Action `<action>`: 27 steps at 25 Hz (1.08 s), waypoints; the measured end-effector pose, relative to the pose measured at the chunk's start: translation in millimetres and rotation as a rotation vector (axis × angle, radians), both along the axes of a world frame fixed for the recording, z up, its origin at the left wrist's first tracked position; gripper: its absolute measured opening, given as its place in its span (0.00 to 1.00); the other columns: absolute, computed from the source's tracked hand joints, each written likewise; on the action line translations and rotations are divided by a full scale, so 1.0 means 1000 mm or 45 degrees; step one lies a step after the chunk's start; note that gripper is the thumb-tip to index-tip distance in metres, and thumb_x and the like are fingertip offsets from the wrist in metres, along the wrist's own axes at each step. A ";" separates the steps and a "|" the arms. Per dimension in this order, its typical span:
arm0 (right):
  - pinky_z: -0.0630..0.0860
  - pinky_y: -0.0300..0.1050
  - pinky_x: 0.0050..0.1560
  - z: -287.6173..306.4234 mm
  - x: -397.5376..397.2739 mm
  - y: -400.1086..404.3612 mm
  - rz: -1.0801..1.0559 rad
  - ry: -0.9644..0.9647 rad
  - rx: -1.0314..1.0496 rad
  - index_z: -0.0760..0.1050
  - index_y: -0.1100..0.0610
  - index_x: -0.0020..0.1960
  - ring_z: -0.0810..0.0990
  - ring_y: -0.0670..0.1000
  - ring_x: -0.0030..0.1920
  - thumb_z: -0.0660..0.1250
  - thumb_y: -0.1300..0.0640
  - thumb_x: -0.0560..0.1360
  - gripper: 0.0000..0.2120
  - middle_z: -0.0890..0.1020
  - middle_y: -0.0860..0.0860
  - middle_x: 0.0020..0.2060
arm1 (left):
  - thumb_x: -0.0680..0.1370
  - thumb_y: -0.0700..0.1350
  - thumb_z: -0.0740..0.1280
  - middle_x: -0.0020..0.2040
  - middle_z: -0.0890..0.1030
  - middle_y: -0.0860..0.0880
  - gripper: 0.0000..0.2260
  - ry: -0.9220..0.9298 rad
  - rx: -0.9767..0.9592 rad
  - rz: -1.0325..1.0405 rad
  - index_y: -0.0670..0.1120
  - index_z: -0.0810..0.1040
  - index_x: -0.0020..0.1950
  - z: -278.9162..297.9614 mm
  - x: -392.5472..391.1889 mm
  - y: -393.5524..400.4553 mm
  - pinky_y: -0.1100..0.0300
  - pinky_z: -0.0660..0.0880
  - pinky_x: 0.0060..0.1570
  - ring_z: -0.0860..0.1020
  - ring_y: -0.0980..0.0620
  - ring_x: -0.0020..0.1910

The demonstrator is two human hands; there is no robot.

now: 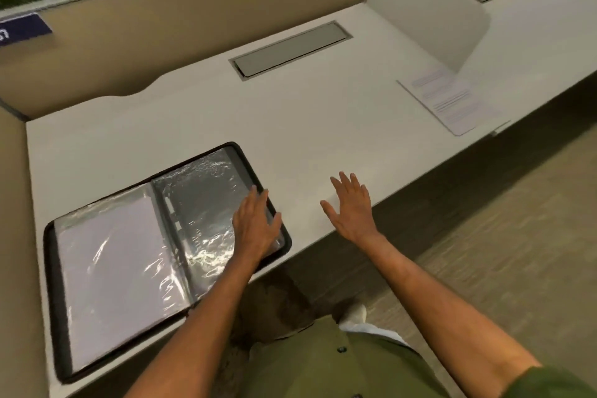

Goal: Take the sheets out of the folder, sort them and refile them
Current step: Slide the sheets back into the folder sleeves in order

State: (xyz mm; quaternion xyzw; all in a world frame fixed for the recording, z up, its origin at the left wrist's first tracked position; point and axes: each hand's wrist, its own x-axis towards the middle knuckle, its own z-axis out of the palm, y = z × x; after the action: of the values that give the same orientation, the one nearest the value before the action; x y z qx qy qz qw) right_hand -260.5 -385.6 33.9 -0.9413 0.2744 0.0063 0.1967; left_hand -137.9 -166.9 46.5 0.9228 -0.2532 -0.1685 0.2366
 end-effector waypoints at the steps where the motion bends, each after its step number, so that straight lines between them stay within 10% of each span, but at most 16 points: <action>1: 0.44 0.57 0.83 0.003 -0.006 -0.023 -0.018 0.000 -0.007 0.54 0.50 0.84 0.44 0.56 0.84 0.54 0.37 0.85 0.33 0.52 0.52 0.85 | 0.84 0.57 0.62 0.85 0.50 0.48 0.30 -0.003 -0.013 -0.014 0.51 0.58 0.83 0.003 -0.004 -0.028 0.41 0.52 0.80 0.53 0.43 0.83; 27: 0.47 0.58 0.82 0.016 -0.018 -0.477 -0.457 -0.149 -0.005 0.57 0.50 0.83 0.48 0.55 0.84 0.60 0.40 0.84 0.32 0.57 0.51 0.84 | 0.83 0.60 0.62 0.84 0.55 0.47 0.31 0.047 -0.016 -0.407 0.49 0.58 0.83 0.000 0.021 -0.527 0.43 0.57 0.80 0.57 0.44 0.82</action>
State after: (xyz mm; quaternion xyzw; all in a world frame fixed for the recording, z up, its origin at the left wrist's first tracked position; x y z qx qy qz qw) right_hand -278.9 -863.1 50.4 -0.8764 0.4259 -0.0842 0.2084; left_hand -116.4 -693.8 47.0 0.8659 -0.3935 -0.2196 0.2171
